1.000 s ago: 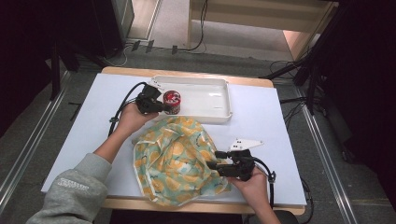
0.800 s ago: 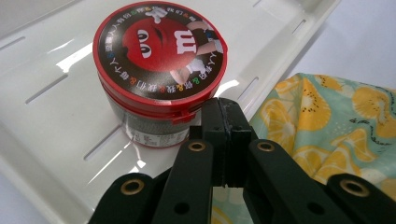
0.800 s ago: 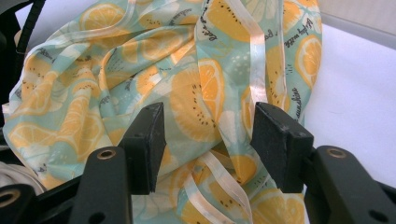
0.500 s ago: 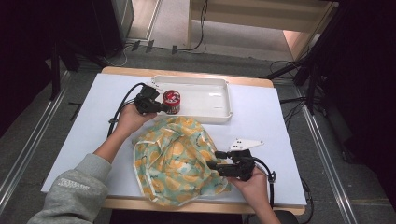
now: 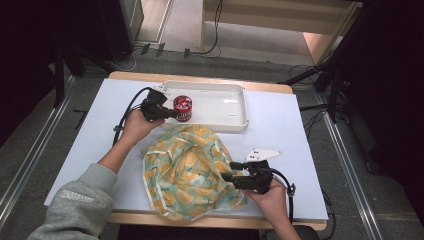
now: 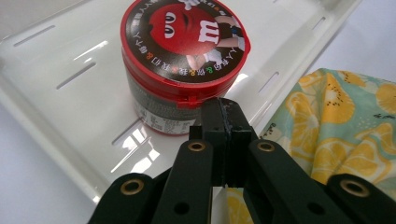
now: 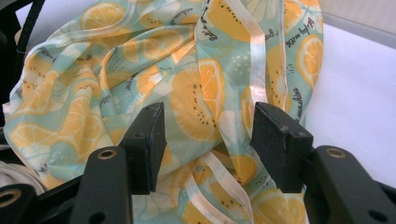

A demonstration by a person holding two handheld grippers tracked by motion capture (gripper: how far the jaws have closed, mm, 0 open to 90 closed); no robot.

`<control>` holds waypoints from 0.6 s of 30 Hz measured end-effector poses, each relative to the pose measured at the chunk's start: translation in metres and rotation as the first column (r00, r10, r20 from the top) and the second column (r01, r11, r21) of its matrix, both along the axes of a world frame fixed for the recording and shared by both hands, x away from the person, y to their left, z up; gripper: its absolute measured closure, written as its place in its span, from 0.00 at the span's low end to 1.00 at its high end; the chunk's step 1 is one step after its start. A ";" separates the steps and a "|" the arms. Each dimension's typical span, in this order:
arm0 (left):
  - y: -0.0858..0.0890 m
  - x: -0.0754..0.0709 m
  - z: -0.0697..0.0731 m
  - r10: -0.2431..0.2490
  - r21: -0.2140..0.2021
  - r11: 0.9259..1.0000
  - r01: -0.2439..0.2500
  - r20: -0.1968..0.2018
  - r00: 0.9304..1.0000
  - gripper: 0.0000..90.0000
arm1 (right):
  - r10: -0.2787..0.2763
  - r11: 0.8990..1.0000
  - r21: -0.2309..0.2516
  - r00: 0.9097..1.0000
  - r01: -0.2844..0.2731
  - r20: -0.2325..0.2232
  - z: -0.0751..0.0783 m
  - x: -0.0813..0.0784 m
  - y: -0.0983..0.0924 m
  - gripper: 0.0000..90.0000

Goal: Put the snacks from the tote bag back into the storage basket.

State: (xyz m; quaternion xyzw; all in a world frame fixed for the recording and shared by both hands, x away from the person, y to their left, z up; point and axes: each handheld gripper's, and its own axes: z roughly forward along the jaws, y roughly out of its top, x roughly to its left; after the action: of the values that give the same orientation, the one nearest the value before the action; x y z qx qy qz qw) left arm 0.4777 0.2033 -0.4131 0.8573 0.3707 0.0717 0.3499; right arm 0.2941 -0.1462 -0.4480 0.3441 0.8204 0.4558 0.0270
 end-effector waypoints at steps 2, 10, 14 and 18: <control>0.003 0.002 0.000 0.014 -0.003 1.000 -0.014 -0.004 1.000 1.00 | 0.000 1.000 0.000 1.000 0.000 0.001 0.000 0.000 0.000 0.51; 0.009 0.003 0.002 0.021 -0.028 0.999 -0.021 -0.017 1.000 1.00 | -0.001 1.000 -0.001 1.000 0.001 0.000 0.000 0.000 0.000 0.51; -0.001 -0.001 0.009 -0.006 -0.030 1.000 0.006 -0.005 1.000 1.00 | 0.000 1.000 -0.002 1.000 0.000 0.000 0.000 0.000 0.000 0.51; -0.014 -0.001 0.016 -0.025 -0.055 0.998 0.025 -0.006 1.000 1.00 | 0.001 1.000 -0.002 1.000 -0.001 0.005 0.000 -0.001 0.001 0.51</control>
State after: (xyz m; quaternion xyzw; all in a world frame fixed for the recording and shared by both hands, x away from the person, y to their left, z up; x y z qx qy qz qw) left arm 0.4771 0.1896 -0.3970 0.8523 0.3629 0.0543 0.3728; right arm 0.2935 -0.1455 -0.4478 0.3424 0.8211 0.4557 0.0292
